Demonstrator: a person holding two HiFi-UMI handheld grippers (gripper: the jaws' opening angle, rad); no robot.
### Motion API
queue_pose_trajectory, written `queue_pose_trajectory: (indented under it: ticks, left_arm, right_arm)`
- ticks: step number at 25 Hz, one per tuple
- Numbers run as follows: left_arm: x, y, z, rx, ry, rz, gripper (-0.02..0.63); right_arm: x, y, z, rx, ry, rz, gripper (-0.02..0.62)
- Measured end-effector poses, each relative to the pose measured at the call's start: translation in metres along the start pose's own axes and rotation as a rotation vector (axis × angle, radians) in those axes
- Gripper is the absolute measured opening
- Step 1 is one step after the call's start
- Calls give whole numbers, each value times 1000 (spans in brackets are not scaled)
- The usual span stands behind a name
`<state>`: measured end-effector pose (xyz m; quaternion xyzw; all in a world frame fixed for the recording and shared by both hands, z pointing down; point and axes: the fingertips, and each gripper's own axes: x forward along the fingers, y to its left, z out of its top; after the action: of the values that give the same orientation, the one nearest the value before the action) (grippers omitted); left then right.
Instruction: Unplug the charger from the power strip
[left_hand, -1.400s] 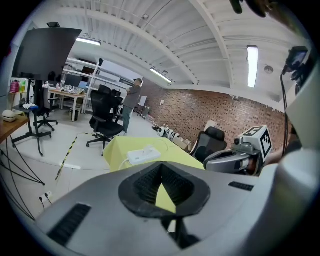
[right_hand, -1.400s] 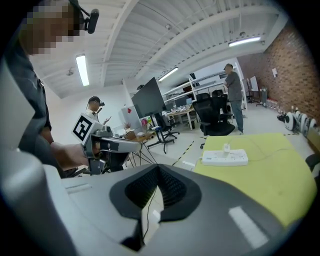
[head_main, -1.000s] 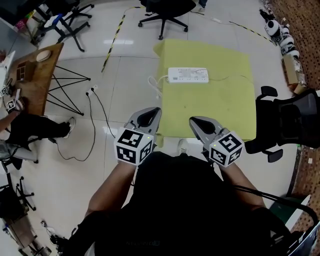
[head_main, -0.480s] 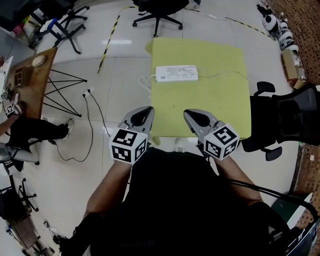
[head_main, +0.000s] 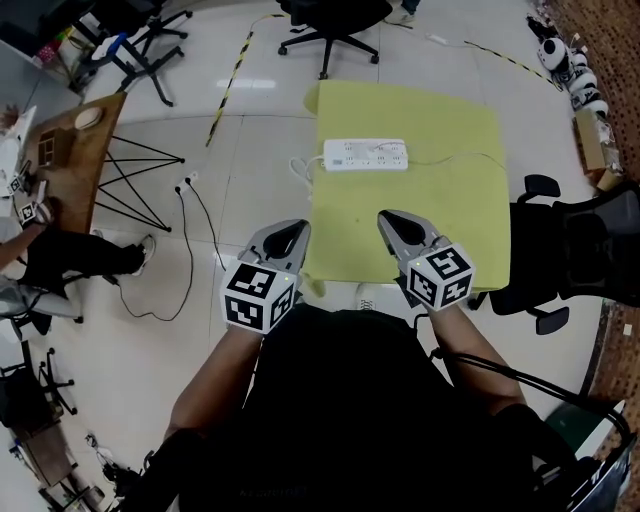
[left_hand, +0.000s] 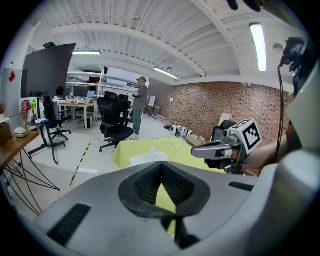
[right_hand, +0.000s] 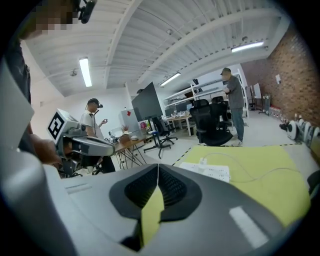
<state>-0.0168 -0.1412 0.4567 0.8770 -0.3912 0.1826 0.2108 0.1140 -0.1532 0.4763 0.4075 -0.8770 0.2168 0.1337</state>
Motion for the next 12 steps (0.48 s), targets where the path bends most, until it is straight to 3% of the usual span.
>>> queue_pose_trajectory:
  ticks: [6,12]
  left_arm:
    - [-3,7,-10,-15,25,15,6]
    - [-6,15,-12,-29,28,24,6]
  right_arm:
    - [36,-35,-18,-23,81,-47,67]
    - [71,-77,-30,10,109,-123,87]
